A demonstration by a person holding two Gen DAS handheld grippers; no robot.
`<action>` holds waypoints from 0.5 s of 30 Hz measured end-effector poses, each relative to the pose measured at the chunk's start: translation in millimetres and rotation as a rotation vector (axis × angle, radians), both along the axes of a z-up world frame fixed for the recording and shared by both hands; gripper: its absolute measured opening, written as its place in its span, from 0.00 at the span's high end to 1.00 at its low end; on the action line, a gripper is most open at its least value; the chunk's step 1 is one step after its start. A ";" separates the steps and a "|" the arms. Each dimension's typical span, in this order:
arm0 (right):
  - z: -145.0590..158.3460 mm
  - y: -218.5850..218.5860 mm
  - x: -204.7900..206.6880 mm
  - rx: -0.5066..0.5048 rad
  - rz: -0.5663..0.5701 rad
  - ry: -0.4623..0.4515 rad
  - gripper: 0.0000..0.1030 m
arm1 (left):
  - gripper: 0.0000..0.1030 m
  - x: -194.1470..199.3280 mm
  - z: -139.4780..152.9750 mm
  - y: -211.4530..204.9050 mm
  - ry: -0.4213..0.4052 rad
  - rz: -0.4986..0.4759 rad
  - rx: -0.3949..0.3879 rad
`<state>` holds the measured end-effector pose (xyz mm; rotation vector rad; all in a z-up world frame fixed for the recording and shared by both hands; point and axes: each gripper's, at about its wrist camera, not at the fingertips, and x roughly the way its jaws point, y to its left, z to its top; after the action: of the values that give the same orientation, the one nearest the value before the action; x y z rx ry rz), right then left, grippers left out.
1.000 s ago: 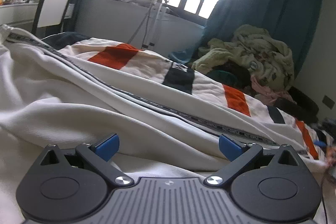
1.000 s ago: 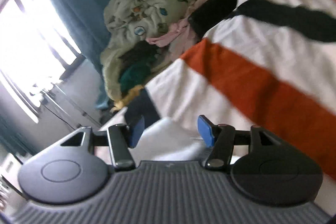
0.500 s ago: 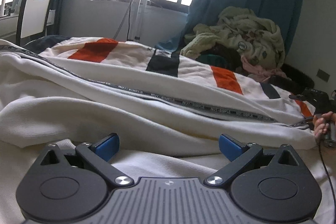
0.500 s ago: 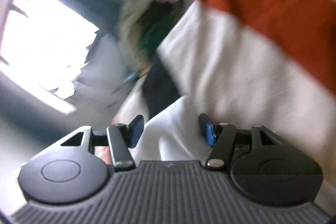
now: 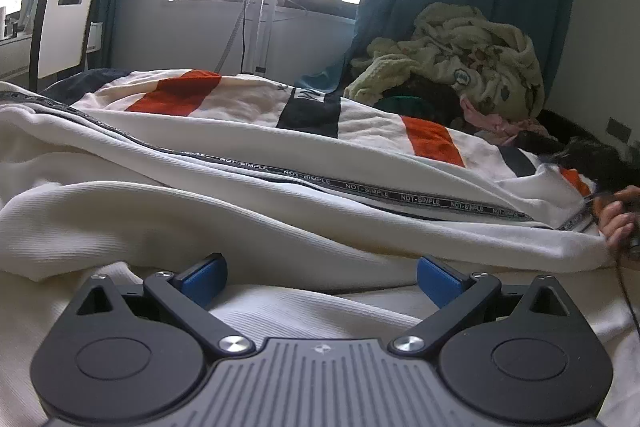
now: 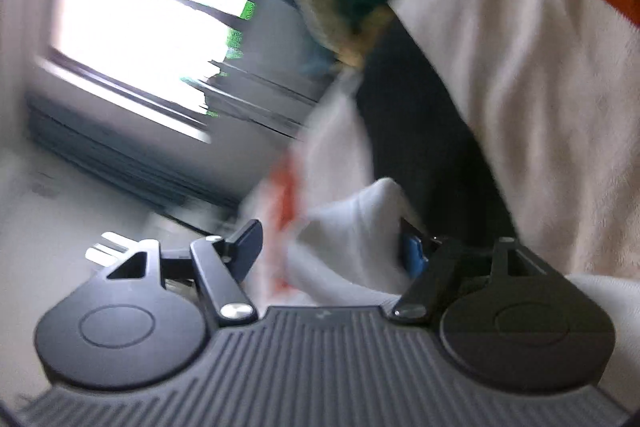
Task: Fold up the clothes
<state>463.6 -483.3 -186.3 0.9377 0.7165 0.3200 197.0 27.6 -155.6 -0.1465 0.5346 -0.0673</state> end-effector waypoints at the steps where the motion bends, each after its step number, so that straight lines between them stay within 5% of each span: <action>1: -1.1 7.7 2.2 -0.038 -0.005 0.001 0.30 | 0.01 -0.1 -0.3 -0.3 0.000 -0.001 0.003; 3: 0.3 9.4 1.4 -0.052 -0.044 -0.033 0.31 | 0.01 1.2 -1.2 -0.8 0.003 -0.001 0.008; 5: 0.6 1.8 -4.0 -0.014 -0.101 -0.086 0.68 | 0.01 2.8 -2.2 -1.3 0.007 -0.002 0.014; 6: 0.1 -4.8 -7.4 0.017 -0.138 -0.103 0.78 | 0.01 3.0 -2.7 -1.4 0.009 -0.003 0.015; 10: 7.1 -38.0 -32.4 0.085 -0.335 -0.208 0.87 | 0.01 3.4 -4.0 -1.5 0.011 -0.002 0.017; 15: 25.8 -63.0 -55.2 -0.066 -0.554 -0.215 0.90 | 0.01 3.4 -4.0 0.4 0.010 -0.003 0.014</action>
<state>408.4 -546.3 -160.5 0.9812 0.2496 -0.0920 200.5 28.0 -159.6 -0.1325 0.5448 -0.0653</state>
